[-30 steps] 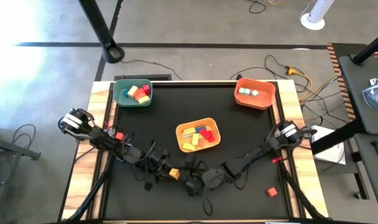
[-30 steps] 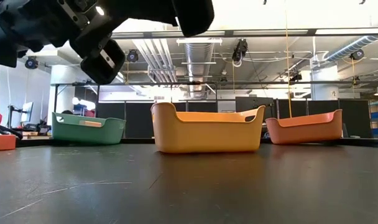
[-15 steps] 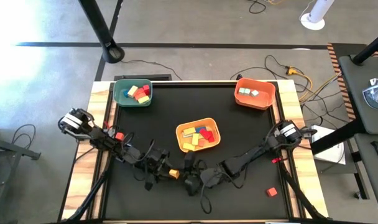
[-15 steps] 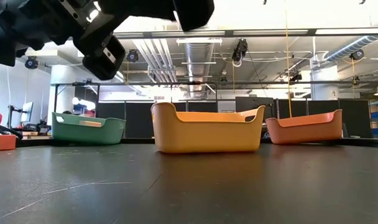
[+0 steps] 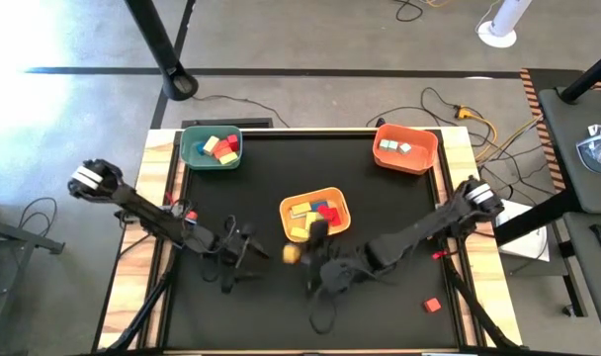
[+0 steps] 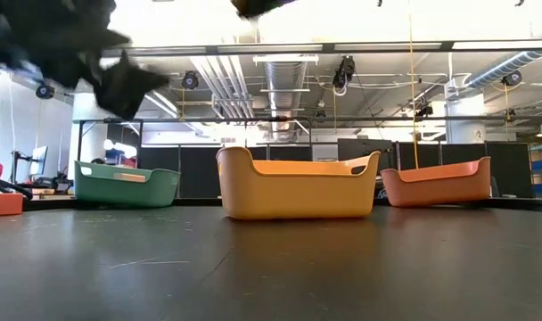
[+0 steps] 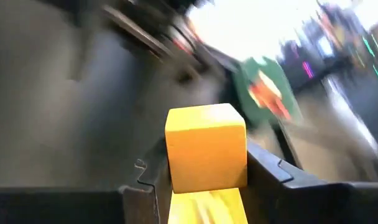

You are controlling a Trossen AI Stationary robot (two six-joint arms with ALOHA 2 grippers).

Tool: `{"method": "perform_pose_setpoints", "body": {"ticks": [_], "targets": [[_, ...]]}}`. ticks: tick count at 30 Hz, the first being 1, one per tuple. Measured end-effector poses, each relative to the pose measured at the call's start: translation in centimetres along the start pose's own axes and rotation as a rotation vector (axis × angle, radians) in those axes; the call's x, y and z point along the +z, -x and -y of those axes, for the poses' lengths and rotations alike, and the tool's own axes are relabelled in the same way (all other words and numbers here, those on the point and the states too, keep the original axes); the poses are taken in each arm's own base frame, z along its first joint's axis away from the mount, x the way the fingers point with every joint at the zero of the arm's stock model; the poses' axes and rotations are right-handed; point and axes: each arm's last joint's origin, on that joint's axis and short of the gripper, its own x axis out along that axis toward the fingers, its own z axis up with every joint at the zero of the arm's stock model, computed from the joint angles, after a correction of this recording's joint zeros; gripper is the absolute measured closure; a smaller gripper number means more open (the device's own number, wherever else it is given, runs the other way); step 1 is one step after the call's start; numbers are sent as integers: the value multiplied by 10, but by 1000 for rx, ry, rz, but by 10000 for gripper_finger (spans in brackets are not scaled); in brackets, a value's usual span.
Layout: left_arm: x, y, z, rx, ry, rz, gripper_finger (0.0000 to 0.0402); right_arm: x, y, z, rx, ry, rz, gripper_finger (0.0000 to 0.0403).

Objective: Sort blocks by size
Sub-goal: Put the yellow square block into the orange bin

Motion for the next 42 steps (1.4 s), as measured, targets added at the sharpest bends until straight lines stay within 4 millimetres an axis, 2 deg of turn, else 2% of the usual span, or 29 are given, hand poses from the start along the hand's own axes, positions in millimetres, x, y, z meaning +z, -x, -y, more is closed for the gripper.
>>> {"method": "perform_pose_setpoints", "body": {"ticks": [2,5,12,17,22,26,32,38,42], "targets": [[-6,7,-5,102,-23,-30,144,-6,1,24,-62,-82,-107,273],[-16,15,-12,220,-58,-47,143,-27,3,68,-154,-254,-320,273],[-20,17,-15,237,-136,-108,143,-111,5,180,-475,-687,-921,271],[-15,16,-13,243,-199,-192,143,-162,-5,234,-575,-846,-1147,273],[4,18,-10,278,-265,-344,143,-217,-7,280,-598,-1014,-1319,273],[21,20,-7,339,-255,-392,143,-254,-6,299,-623,-1138,-1369,273],[29,18,-6,365,-302,-388,143,-292,-17,307,-595,-1332,-1277,272],[25,16,-6,364,-330,-411,143,-318,-29,304,-597,-1414,-1235,271],[24,16,-6,365,-338,-414,143,-326,-32,300,-590,-1426,-1238,264]]}}
